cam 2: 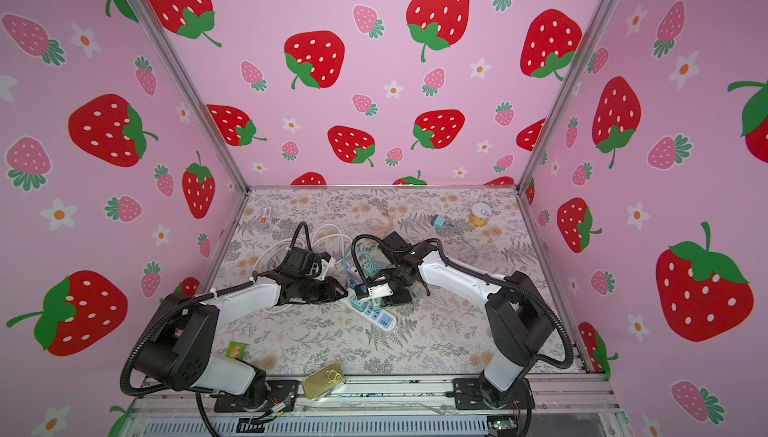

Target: Insert the plug

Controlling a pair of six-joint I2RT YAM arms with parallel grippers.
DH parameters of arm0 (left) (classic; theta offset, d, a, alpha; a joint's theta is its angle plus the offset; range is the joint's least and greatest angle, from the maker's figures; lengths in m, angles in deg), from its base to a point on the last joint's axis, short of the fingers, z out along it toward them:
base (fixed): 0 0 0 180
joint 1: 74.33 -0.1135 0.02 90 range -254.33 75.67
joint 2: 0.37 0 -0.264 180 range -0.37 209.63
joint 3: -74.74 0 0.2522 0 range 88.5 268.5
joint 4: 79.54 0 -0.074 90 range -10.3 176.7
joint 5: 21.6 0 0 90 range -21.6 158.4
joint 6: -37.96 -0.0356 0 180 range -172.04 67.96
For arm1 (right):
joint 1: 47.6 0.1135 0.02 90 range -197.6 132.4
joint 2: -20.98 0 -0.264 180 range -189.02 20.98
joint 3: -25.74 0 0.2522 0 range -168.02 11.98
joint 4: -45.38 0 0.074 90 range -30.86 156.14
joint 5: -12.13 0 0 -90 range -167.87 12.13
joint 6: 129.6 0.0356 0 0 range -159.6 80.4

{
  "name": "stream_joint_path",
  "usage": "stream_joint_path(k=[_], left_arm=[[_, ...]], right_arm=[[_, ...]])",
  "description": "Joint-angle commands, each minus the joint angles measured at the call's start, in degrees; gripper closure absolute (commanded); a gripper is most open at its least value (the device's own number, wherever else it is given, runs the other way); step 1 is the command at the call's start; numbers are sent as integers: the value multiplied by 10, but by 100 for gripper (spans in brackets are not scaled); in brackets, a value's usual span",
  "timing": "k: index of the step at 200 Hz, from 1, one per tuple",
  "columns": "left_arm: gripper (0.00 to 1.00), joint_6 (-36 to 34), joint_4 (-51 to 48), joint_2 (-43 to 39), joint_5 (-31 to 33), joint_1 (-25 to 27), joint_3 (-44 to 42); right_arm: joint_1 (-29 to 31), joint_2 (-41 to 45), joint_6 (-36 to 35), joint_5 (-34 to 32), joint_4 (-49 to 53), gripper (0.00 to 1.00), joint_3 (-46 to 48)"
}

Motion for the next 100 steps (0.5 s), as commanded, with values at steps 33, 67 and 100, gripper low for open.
stream_joint_path(k=[33, 67, 100], left_arm=[[68, -8, 7, 14, -26, -4, 35], [69, -8, 5, 16, -31, -4, 38], [69, -9, 2, 16, -33, -5, 36]], right_arm=[[22, 1, -9, 20, 22, 100, 11], [28, -12, -10, 17, 18, 100, 10], [29, -28, -14, -7, 16, 100, 4]])
